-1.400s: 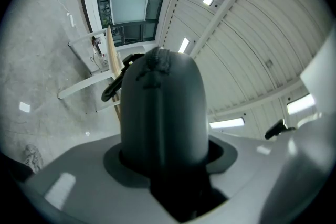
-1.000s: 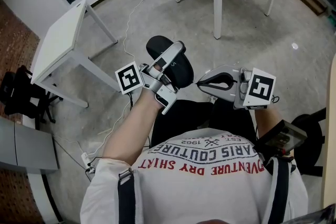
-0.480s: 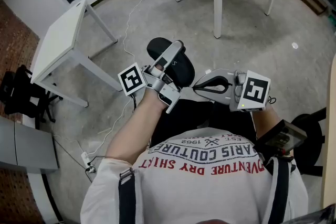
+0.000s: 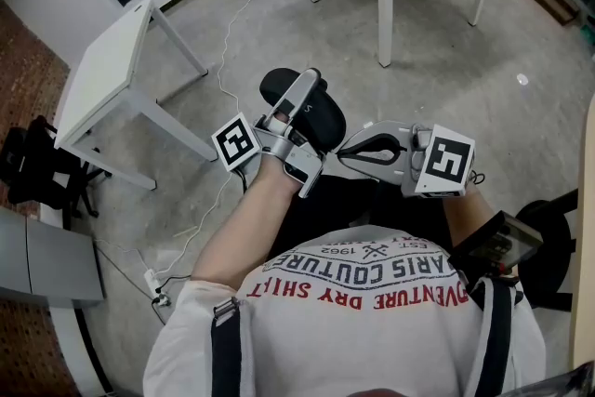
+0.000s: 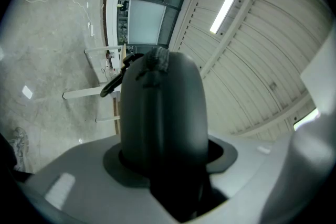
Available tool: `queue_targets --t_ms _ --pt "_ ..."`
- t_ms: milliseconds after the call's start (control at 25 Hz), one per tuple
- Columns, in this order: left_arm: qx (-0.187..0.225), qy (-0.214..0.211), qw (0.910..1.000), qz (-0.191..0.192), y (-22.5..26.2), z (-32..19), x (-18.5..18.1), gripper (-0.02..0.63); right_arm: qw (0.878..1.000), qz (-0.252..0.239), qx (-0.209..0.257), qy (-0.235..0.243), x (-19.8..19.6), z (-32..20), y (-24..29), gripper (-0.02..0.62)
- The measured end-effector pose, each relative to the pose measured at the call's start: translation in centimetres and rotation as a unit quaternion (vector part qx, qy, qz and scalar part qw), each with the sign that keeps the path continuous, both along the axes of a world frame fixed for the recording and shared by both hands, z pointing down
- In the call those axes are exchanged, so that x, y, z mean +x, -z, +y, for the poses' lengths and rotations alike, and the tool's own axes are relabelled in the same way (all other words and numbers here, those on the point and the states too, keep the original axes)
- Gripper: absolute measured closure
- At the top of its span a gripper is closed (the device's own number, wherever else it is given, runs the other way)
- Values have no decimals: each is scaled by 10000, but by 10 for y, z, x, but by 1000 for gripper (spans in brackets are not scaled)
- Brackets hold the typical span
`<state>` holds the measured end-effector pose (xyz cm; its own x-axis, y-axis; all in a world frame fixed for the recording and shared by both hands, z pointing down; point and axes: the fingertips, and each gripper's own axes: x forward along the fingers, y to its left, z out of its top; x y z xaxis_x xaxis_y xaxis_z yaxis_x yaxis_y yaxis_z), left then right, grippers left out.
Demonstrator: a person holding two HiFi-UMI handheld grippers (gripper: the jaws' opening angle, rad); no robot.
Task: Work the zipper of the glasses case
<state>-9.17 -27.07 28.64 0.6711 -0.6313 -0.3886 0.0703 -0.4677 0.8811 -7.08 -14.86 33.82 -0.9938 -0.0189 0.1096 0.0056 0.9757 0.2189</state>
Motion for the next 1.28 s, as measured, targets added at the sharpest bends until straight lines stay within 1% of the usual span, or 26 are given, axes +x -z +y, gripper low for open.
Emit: queue_targets --t_ms 80,280,440,480,520,560,600,640,680,720,760,800,840,880,920,960,1000,1040,1080,1120,1160,1280 --pt "-15 44 9999 99 0 -1 -1 356 10000 26 -27 -14 -1 0 0 594" --pt "-6 83 9998 162 -5 1 -2 356 10000 54 -56 -11 -4 1 -5 592" --pt "105 160 9997 170 -4 2 -8 356 9997 -44 -146 -170 -7 -3 -6 590" --pt "200 181 9996 79 -2 3 -8 356 9996 -77 -192 -209 -7 -4 -6 589" --pt "340 208 9991 -109 0 4 -7 356 9993 -108 -262 -228 -6 -5 -7 588" --pt "524 250 9974 -423 1 6 -6 356 9990 -150 -342 -238 -5 -5 -7 588" --pt "742 316 9929 -871 1 9 -4 357 9986 -207 -410 -270 -3 -7 -7 586" --pt "990 410 9839 -1429 -2 12 -3 356 9980 -268 -453 -342 0 -10 -6 586" --pt "1277 529 9690 -2046 -5 15 -3 356 9973 -317 -475 -457 3 -14 -5 586" --pt "1592 658 9482 -2668 -8 19 -5 356 9964 -349 -475 -608 7 -19 -5 587" --pt "1888 781 9231 -3257 -12 22 -8 356 9952 -378 -462 -779 11 -25 -5 589" --pt "2133 900 8945 -3826 -18 25 -11 356 9936 -418 -450 -948 14 -31 -4 596" --pt "2326 1023 8617 -4392 -25 26 -15 356 9918 -468 -453 -1096 18 -36 -3 603" --pt "2477 1143 8263 -4928 -33 27 -19 356 9901 -508 -474 -1217 22 -40 -2 603" --pt "2598 1240 7920 -5383 -41 28 -23 356 9887 -521 -498 -1318 26 -43 -2 603" --pt "2694 1293 7633 -5728 -48 29 -26 356 9873 -505 -511 -1418 29 -47 -3 603" --pt "2758 1292 7431 -5959 -55 31 -28 356 9856 -474 -516 -1536 32 -51 -5 603" --pt "2789 1244 7323 -6086 -61 33 -29 356 9835 -445 -532 -1671 34 -56 -8 603" --pt "2798 1173 7294 -6132 -66 36 -28 356 9810 -434 -578 -1803 37 -61 -10 603" --pt "2791 1110 7314 -6123 -70 38 -28 356 9784 -442 -653 -1912 40 -66 -13 603" --pt "2777 1071 7358 -6083 -72 40 -27 356 9762 -460 -738 -1986 42 -70 -15 603" --pt "2751 1011 7531 -5890 -71 43 -25 356 9733 -424 -882 -2075 44 -76 -21 603"
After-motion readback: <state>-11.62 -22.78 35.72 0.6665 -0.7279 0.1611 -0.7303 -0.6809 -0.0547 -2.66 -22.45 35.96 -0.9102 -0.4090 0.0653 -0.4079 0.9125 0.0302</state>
